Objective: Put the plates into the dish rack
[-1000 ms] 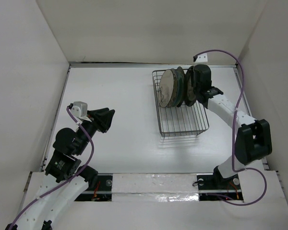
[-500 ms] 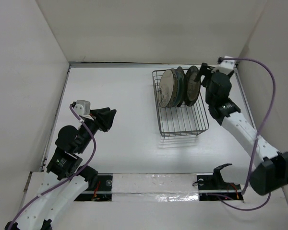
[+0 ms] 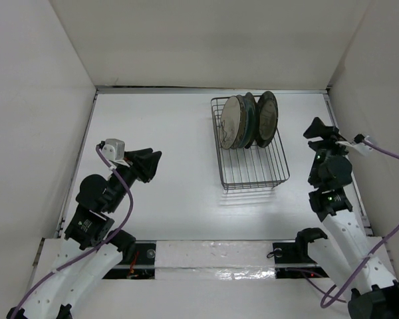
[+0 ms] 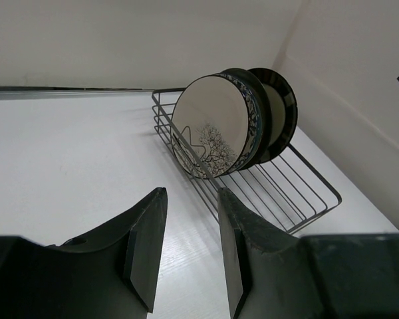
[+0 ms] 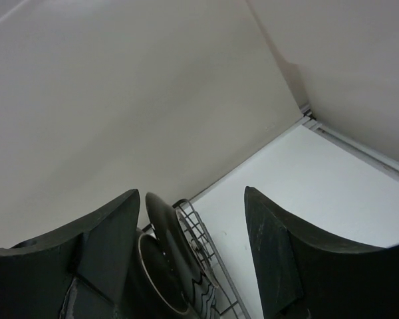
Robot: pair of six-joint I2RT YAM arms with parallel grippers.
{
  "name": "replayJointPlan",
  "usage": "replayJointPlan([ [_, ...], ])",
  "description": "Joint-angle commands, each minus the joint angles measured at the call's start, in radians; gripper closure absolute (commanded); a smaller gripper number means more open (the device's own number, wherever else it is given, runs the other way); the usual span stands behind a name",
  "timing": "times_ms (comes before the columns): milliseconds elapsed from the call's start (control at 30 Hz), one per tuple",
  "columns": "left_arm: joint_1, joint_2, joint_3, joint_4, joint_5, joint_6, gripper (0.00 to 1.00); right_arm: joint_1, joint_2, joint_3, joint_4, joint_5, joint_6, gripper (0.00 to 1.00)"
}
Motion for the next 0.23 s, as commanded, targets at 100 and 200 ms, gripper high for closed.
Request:
replayJointPlan([
  [100,-0.006,-0.003,-0.026,0.080,0.018,0.020,0.68,-0.062,0.088,0.018,0.016,-0.170,0.093,0.30],
  [200,-0.006,0.005,-0.020,0.063,0.014,0.020,0.67,-0.073,0.128,0.033,0.027,-0.203,0.093,0.30],
])
